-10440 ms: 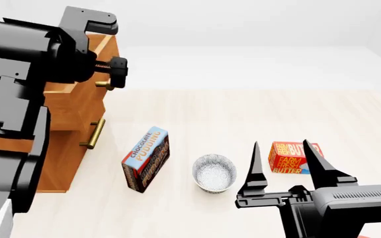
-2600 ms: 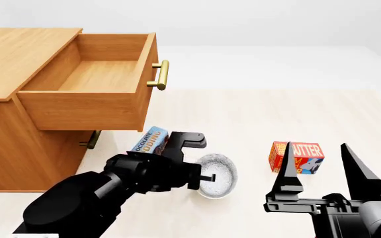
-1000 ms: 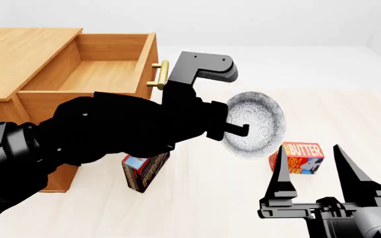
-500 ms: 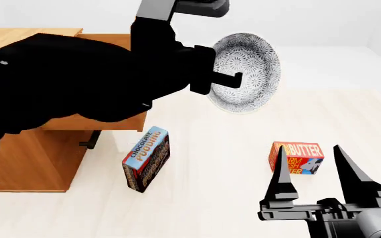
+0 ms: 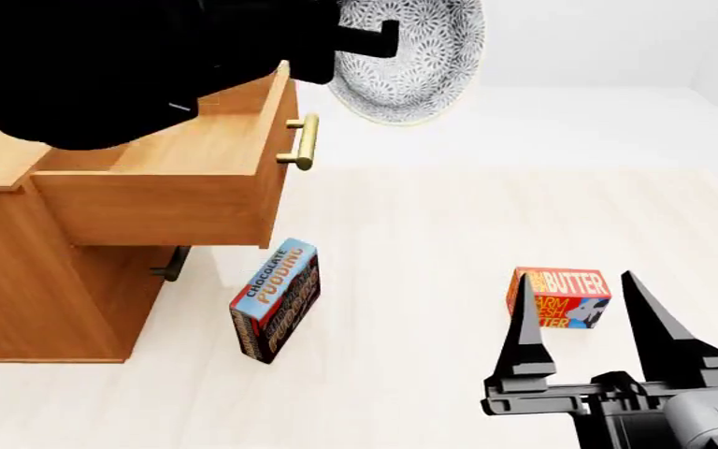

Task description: Put the bowl in the top drawer of the cabinet.

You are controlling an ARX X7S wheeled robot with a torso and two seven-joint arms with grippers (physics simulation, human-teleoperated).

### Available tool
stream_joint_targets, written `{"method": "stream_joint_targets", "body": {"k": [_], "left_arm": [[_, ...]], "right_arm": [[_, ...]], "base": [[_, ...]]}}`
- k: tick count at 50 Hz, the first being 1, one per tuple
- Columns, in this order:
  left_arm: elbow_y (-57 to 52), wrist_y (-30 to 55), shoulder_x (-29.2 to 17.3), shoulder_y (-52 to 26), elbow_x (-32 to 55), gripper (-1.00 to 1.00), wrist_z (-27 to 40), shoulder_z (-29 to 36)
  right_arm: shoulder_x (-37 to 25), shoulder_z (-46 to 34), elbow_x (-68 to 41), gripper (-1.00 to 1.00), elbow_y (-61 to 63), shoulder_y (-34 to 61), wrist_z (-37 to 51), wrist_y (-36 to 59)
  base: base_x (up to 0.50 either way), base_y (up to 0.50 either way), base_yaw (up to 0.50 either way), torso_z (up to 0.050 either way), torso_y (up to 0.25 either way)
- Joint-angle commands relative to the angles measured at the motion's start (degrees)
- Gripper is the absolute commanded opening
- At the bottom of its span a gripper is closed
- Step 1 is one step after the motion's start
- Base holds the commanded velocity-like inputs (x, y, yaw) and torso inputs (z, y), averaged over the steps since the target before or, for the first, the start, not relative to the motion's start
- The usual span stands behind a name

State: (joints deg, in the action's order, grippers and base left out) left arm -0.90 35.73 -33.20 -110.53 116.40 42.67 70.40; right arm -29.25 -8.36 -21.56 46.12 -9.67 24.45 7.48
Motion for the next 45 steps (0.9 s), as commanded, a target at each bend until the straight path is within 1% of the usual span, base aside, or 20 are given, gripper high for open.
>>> {"method": "stream_joint_targets", "body": {"k": [1,8,22,30,33,45], "left_arm": [[2.5,3.0,-3.7,-4.4,0.2,-1.0,0.7,-1.2],[7.3,5.9,-5.3,-5.6,1.2,-1.0,0.5,-0.1],[14.2,7.4,-9.2,-6.1,0.4,-1.0,0.4,0.5],[16.1,6.8,-10.6,-4.7,-0.1,-1.0,0.5,0.8],[17.3,6.0,-11.9,-2.8,-1.0,-1.0,-0.1,1.4],[20.0,2.5,-12.0,2.4,-3.9,-1.0,-1.6,2.6]], "right_arm": [[-0.1,-0.3,0.0,1.0,-0.2,0.0,0.1,-0.1],[0.0,-0.6,0.1,1.0,-0.4,0.2,0.0,-0.2],[-0.1,-0.8,0.0,1.0,-1.1,0.5,-0.1,-0.4],[-0.3,-0.7,-0.2,1.0,-0.9,0.4,0.1,-0.3],[-0.4,-0.8,-0.2,1.0,-0.8,0.6,0.2,-0.1],[-0.5,-1.0,0.1,1.0,-0.8,0.3,0.3,-0.4]], "base": [[0.0,0.0,0.0,0.0,0.0],[0.0,0.0,0.0,0.0,0.0],[0.0,0.0,0.0,0.001,0.001],[0.0,0.0,0.0,0.0,0.0],[0.0,0.0,0.0,0.0,0.0],[0.0,0.0,0.0,0.0,0.001]]}}
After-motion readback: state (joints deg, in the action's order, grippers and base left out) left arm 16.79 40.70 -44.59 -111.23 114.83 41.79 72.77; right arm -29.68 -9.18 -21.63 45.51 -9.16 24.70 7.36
